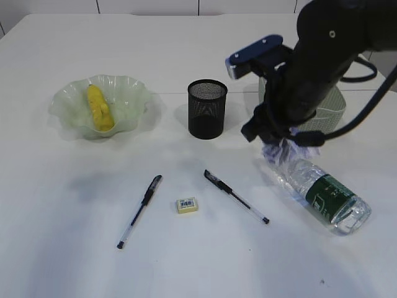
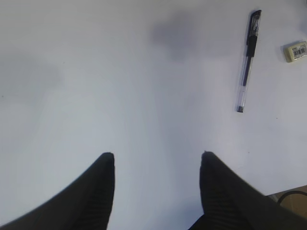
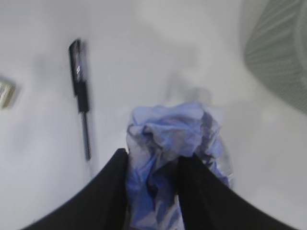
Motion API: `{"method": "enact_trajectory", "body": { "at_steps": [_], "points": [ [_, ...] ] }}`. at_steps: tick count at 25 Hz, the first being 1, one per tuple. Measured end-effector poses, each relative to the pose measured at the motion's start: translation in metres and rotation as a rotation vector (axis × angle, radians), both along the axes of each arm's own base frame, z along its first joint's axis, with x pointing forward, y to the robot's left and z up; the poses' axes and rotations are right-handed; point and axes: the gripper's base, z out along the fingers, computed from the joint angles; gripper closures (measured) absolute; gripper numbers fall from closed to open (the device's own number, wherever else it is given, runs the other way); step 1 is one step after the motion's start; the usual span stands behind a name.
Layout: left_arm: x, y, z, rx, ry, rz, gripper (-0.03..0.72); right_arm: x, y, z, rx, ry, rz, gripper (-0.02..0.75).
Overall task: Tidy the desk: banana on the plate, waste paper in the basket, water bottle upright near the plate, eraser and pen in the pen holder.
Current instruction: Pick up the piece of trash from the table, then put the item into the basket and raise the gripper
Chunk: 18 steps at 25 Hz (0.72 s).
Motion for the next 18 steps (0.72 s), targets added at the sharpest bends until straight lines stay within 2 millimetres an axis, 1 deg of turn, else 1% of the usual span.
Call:
{"method": "enact_trajectory", "body": {
  "at_steps": [5, 8, 10, 12, 17, 18],
  "points": [
    [0.0, 0.0, 0.0, 0.0, -0.002, 0.0, 0.286, 0.025, -0.003, 0.039, -0.026, -0.252, -0.073, 0.488],
    [0.0, 0.0, 0.0, 0.0, -0.002, 0.0, 0.286, 0.038, -0.012, 0.059, -0.038, -0.372, -0.139, 0.489],
    [0.0, 0.0, 0.0, 0.0, -0.002, 0.0, 0.286, 0.05, -0.021, 0.066, -0.026, -0.413, -0.195, 0.489],
    [0.0, 0.0, 0.0, 0.0, -0.002, 0.0, 0.286, 0.062, -0.032, 0.066, -0.018, -0.424, -0.245, 0.489],
    [0.0, 0.0, 0.0, 0.0, -0.003, 0.0, 0.286, 0.089, -0.058, 0.059, 0.042, -0.424, -0.349, 0.489],
    [0.0, 0.0, 0.0, 0.0, -0.003, 0.0, 0.286, 0.094, -0.063, 0.056, 0.048, -0.419, -0.366, 0.489]
  ]
}}
